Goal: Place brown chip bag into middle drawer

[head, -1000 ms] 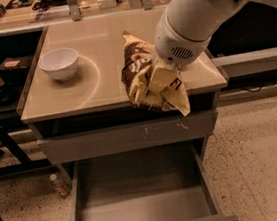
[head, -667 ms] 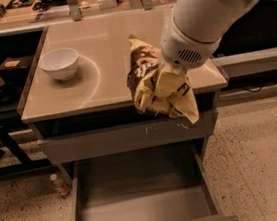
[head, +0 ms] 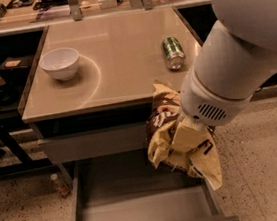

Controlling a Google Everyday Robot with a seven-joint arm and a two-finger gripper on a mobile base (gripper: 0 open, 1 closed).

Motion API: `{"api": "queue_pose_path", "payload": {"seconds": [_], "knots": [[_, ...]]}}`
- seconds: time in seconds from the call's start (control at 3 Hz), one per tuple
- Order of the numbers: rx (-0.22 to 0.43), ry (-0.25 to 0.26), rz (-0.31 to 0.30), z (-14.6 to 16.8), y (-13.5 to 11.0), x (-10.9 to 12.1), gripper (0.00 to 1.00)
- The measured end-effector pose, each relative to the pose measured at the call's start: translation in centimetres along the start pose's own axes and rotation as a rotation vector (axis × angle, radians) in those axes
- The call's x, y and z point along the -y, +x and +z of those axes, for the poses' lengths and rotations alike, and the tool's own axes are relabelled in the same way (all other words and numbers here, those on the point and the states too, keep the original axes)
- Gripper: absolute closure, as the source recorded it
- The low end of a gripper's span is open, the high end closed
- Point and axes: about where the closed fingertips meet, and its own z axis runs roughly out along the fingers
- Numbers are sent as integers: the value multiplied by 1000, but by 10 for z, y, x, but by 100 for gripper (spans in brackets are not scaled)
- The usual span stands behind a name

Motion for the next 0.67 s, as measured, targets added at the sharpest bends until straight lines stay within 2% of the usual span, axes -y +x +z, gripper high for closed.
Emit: {"api": "queue_pose_path", "payload": {"seconds": [0.33, 0.67], "knots": [[0, 0, 0, 0, 0, 0, 100], [-2, -53, 33, 31, 3, -21, 100]]}}
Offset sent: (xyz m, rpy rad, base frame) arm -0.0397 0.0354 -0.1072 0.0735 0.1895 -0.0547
